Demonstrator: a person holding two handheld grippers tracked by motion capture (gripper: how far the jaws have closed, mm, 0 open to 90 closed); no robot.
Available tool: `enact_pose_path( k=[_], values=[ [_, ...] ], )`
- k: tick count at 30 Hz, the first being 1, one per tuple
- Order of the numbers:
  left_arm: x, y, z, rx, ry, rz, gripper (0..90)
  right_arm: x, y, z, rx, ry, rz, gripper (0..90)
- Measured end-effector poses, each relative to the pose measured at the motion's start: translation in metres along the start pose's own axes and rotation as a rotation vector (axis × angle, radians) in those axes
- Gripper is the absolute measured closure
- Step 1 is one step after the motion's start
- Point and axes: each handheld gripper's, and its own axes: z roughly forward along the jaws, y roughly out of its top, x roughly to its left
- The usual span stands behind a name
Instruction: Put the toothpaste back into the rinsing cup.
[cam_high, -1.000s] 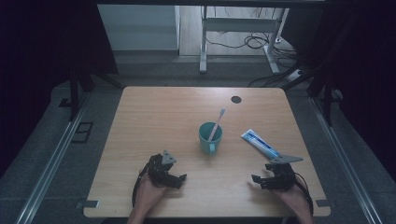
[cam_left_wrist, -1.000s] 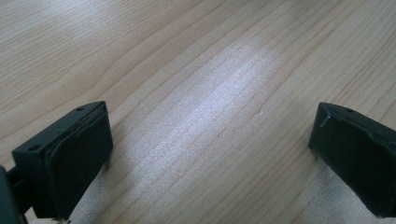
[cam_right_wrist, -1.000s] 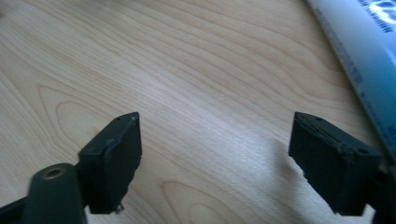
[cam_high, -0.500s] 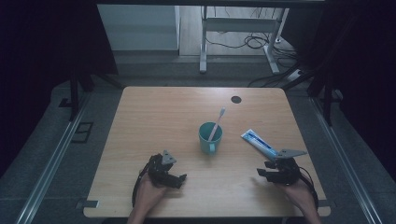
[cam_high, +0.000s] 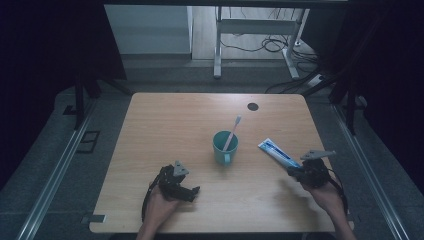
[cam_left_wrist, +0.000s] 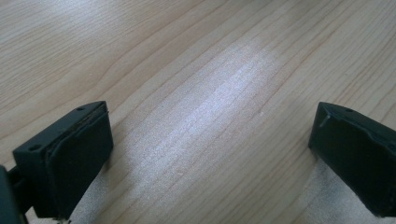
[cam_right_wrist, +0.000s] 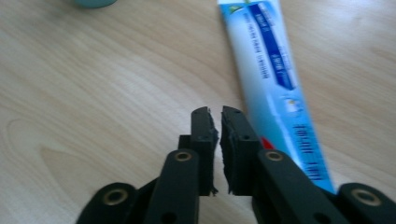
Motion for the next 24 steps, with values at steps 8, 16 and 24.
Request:
enact_pose_path(
  k=[8, 16, 24],
  values=[
    [0.0, 0.0, 0.0, 0.0, 0.0, -0.003, 0.0, -0.019, 0.01, -0.003, -0.005, -0.037, 0.028, 89.4],
    [0.0, 0.0, 0.0, 0.0, 0.0, -0.003, 0.0, -0.042, 0.011, 0.003, 0.005, -0.09, 0.085, 89.5],
    [0.0, 0.0, 0.0, 0.0, 0.0, -0.003, 0.0, -0.053, 0.004, 0.011, 0.025, -0.116, 0.111, 89.3]
  ],
)
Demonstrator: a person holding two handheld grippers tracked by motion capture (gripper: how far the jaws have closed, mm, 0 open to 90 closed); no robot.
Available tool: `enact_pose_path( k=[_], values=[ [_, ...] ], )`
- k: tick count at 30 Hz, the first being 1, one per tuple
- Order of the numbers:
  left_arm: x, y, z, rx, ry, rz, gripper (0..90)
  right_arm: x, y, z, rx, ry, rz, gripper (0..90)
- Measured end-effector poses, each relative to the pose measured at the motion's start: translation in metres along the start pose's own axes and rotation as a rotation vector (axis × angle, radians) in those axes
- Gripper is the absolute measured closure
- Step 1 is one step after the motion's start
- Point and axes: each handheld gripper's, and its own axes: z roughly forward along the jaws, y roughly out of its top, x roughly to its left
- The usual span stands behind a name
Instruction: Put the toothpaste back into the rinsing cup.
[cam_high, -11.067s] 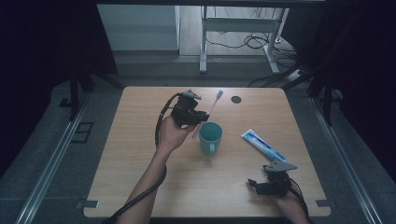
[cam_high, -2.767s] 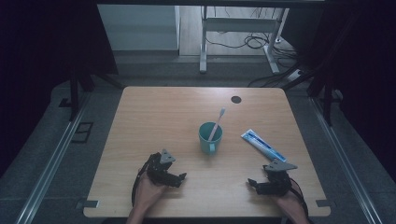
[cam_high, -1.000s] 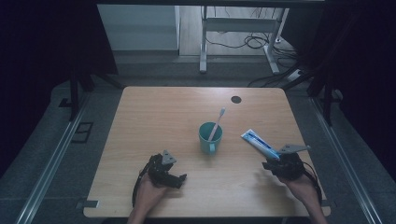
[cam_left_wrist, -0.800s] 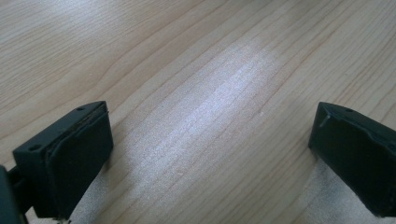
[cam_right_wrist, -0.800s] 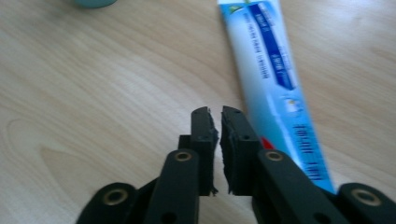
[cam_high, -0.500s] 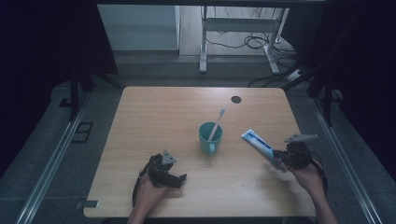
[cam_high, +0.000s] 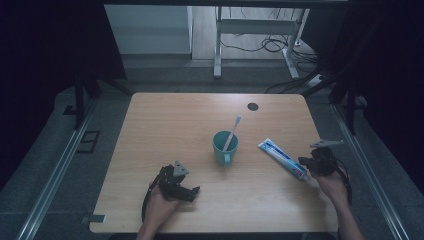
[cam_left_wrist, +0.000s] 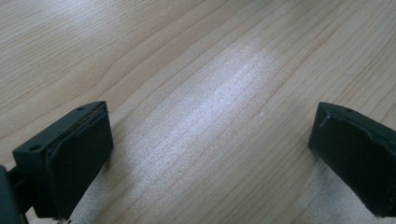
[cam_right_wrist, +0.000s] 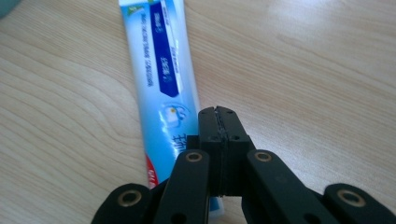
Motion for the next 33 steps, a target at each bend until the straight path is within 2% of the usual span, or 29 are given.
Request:
enact_pose_path(
  k=[5, 11, 16, 21, 25, 33],
  values=[
    [0.0, 0.0, 0.0, 0.0, 0.0, 0.0, 0.0, -0.003, -0.004, 0.004, 0.015, -0.006, 0.007, 89.2],
    [0.0, 0.0, 0.0, 0.0, 0.0, 0.0, 0.0, -0.004, -0.007, 0.003, 0.017, 0.016, 0.017, 88.4],
    [0.0, 0.0, 0.0, 0.0, 0.0, 0.0, 0.0, 0.003, -0.01, 0.004, 0.024, 0.042, 0.005, 86.9],
    [0.0, 0.0, 0.0, 0.0, 0.0, 0.0, 0.0, 0.008, -0.012, 0.006, 0.044, 0.045, -0.005, 85.0],
    [0.0, 0.0, 0.0, 0.0, 0.0, 0.0, 0.0, 0.005, -0.012, 0.004, 0.051, 0.048, 0.007, 80.6],
    [0.0, 0.0, 0.0, 0.0, 0.0, 0.001, 0.0, 0.002, -0.003, -0.004, 0.073, 0.057, 0.017, 65.6]
  ],
)
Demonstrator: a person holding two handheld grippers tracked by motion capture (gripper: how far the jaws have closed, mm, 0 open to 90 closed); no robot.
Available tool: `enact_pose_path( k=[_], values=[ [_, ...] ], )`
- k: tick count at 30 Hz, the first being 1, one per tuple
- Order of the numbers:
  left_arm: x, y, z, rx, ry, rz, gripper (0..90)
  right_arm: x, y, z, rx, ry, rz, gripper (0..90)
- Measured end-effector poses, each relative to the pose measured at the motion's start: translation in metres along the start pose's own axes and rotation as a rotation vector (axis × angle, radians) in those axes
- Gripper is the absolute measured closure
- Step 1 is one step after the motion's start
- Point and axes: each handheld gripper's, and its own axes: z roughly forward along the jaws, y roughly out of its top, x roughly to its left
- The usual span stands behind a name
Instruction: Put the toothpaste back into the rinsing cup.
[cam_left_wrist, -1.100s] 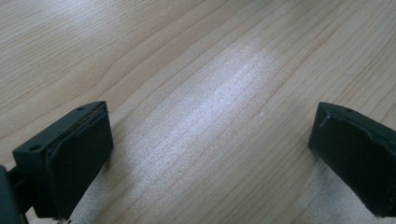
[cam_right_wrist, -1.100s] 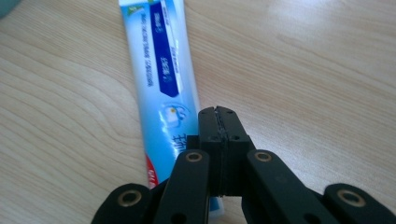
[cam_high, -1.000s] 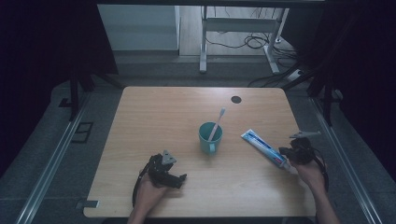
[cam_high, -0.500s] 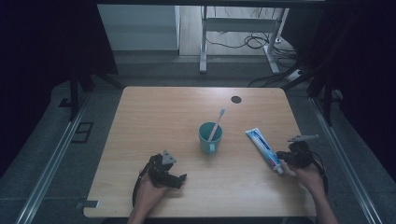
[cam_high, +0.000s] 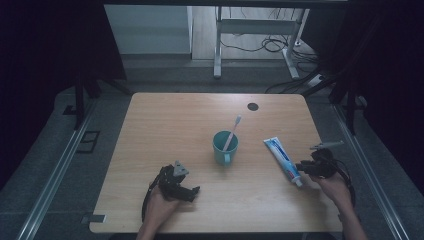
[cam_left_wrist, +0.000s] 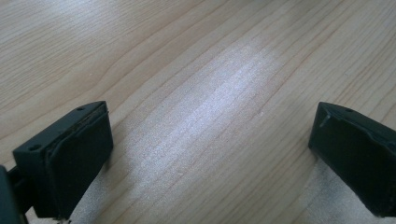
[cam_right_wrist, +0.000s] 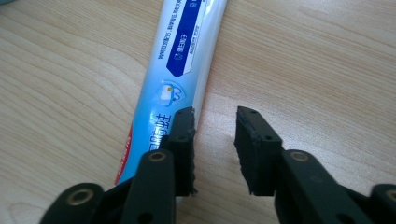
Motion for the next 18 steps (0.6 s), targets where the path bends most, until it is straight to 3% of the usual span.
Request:
enact_pose_path(
  k=[9, 18],
  values=[
    [0.0, 0.0, 0.0, 0.001, 0.0, -0.001, 0.0, 0.0, 0.014, -0.003, 0.065, 0.043, 0.026, 50.5],
    [0.0, 0.0, 0.0, 0.003, 0.0, 0.0, 0.0, 0.006, 0.028, 0.003, 0.136, 0.066, 0.012, 43.5]
  ],
)
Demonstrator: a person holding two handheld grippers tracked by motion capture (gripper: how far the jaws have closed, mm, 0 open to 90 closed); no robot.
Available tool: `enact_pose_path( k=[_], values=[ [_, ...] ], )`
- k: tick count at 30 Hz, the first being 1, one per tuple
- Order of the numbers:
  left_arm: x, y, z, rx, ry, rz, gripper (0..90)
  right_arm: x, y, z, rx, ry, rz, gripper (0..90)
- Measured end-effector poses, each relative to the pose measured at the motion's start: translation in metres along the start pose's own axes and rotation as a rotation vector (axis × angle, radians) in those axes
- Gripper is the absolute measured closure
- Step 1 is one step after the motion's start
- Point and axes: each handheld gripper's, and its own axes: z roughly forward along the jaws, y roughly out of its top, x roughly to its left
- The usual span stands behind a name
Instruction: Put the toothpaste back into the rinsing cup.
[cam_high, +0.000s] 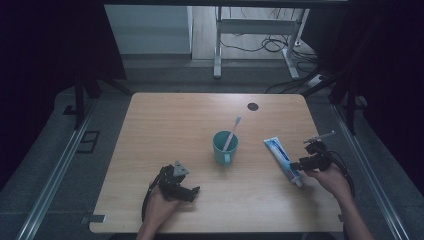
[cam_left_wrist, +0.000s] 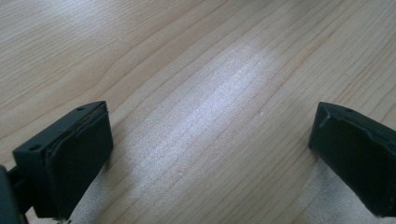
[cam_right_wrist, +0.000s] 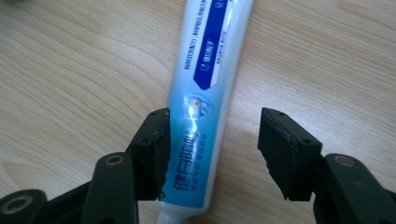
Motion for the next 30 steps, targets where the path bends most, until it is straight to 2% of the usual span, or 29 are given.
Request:
enact_pose_path(
  k=[13, 24, 28, 30],
  values=[
    [0.0, 0.0, 0.0, -0.001, 0.0, -0.001, 0.0, 0.006, 0.024, 0.017, 0.161, -0.011, -0.018, 38.1],
    [0.0, 0.0, 0.0, 0.0, 0.0, 0.0, 0.0, 0.01, 0.043, 0.029, 0.241, -0.027, -0.013, 35.6],
    [0.0, 0.0, 0.0, -0.001, 0.0, 0.0, 0.0, 0.01, 0.049, 0.034, 0.262, -0.038, -0.002, 35.5],
    [0.0, 0.0, 0.0, 0.0, 0.0, 0.0, 0.0, 0.011, 0.052, 0.036, 0.285, -0.054, -0.011, 35.6]
  ],
)
